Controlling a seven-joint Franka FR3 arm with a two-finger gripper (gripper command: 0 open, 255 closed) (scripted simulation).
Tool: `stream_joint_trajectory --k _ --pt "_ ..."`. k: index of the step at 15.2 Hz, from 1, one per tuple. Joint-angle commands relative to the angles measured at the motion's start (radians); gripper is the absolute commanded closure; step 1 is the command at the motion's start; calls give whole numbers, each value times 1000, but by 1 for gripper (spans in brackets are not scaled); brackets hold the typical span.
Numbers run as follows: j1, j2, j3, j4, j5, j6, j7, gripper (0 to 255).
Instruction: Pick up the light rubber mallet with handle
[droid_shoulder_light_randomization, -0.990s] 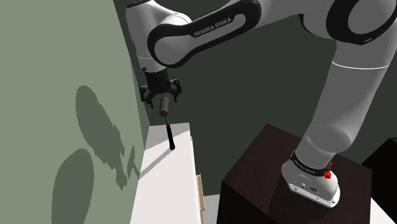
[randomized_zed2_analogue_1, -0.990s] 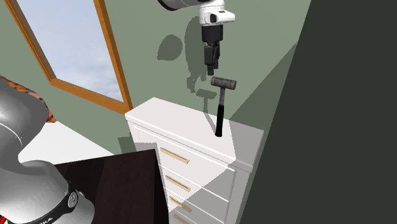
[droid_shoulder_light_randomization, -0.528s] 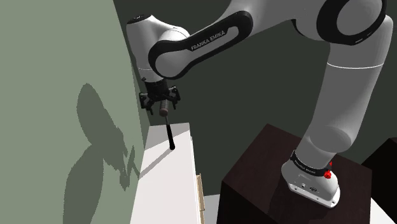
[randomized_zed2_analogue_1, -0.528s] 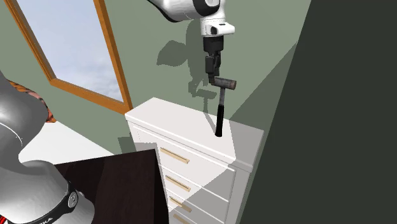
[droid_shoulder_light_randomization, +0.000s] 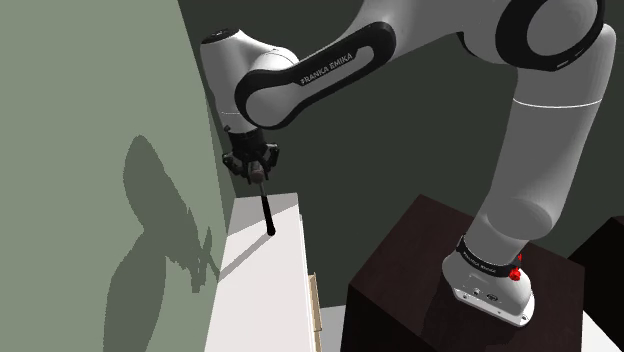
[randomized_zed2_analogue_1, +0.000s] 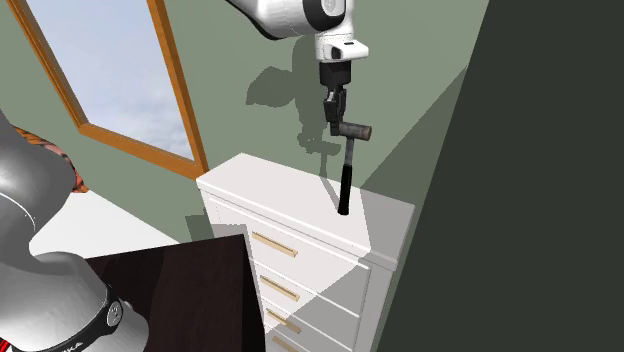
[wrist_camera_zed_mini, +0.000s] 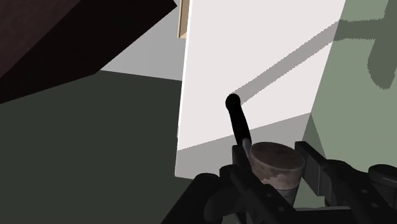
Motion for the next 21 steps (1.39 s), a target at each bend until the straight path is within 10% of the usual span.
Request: stream_joint_trajectory --k 1,21 --pt "0 0 0 -1 0 0 0 255" --pt "1 -35 10 163 33 -191 -36 255"
